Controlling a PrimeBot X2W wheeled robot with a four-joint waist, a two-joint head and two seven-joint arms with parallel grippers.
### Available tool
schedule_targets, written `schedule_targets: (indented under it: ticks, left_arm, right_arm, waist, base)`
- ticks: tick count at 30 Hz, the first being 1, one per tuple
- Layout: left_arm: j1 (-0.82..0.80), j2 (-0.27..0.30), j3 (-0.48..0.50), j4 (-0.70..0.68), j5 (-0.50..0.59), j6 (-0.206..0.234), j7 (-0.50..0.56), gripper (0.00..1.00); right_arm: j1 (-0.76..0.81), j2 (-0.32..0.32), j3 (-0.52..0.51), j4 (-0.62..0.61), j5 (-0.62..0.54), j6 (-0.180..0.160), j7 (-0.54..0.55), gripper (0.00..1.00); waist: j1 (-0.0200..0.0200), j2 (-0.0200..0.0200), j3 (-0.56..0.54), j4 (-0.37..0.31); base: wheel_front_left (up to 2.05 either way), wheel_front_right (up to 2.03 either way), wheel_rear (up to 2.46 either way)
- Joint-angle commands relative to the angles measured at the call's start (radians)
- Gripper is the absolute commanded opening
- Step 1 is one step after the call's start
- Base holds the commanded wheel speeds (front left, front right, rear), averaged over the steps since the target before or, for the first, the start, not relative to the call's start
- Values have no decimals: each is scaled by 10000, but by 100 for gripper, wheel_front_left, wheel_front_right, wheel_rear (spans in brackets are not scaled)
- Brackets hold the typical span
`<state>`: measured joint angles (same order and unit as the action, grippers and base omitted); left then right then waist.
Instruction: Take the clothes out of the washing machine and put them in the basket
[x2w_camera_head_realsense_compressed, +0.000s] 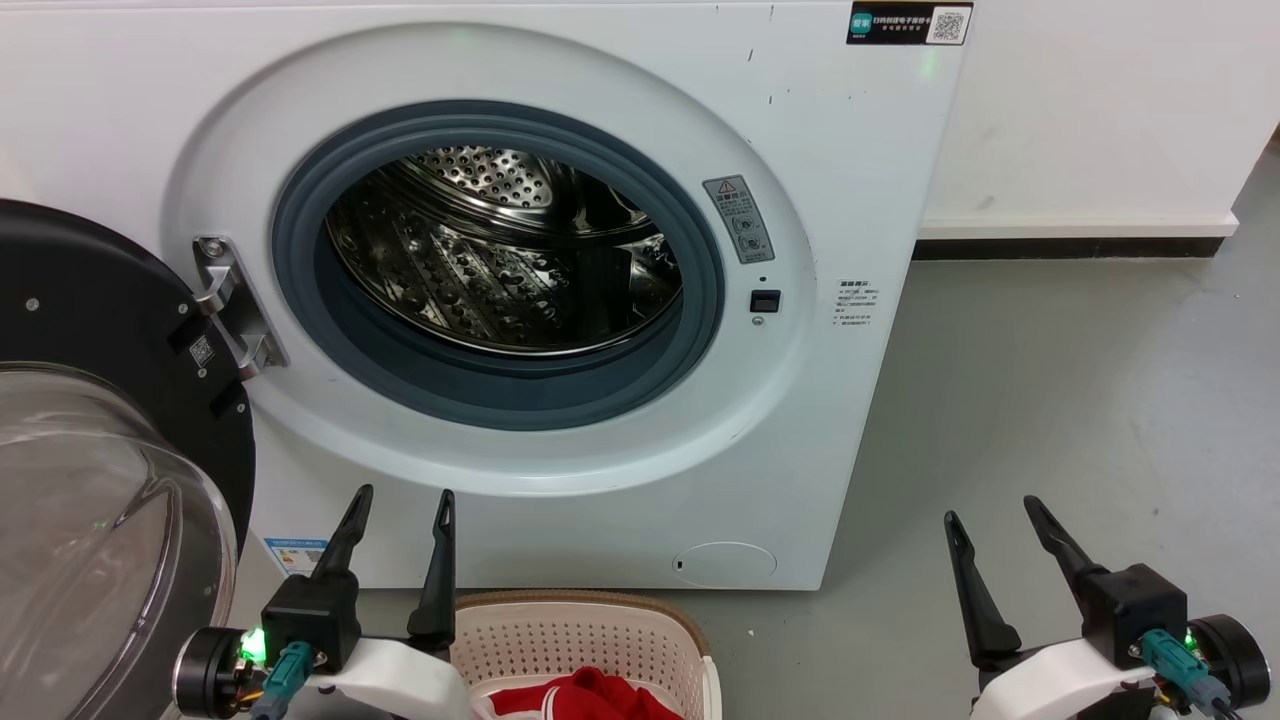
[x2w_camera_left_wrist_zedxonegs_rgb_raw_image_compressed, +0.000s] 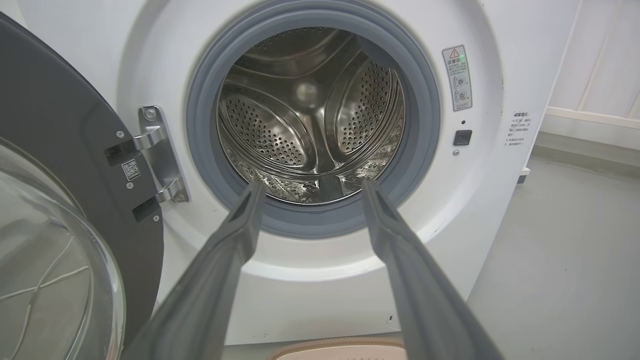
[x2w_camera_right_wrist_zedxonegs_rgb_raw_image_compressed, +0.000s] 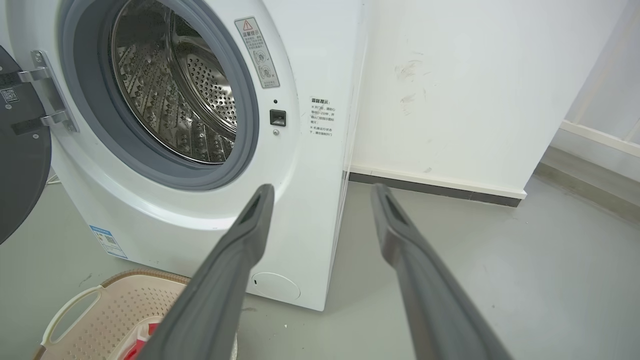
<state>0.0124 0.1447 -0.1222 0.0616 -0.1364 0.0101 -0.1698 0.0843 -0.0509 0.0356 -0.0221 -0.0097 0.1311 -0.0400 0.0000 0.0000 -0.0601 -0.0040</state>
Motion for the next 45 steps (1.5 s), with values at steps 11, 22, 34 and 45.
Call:
schedule_targets:
  ticks: [11, 22, 34, 45]
  left_arm:
    - [64, 10, -17, 176, -246, 38, -89, 100]
    - [-199, -115, 333, 495, -1973, -146, 366, 0]
    - [-350, -250, 635, 665, -4100, -360, 738, 0]
    - [-500, -364, 906, 838, -5797, -529, 1062, 0]
  right_arm:
    - [93, 14, 80, -16, -98, -7, 32, 100]
    - [-158, -105, 48, 276, 2058, 1, 92, 0]
    - [-516, -234, -32, 710, 4570, 0, 196, 0]
    - [-749, -300, -128, 1012, 6535, -1, 297, 0]
  waist:
    - [0, 0, -23, 2]
    - [0, 0, 22, 7]
    - [0, 0, 84, 9]
    - [0, 0, 142, 12]
  base:
    - [0, 0, 0]
    - [0, 0, 0]
    - [0, 0, 0]
    - [0, 0, 0]
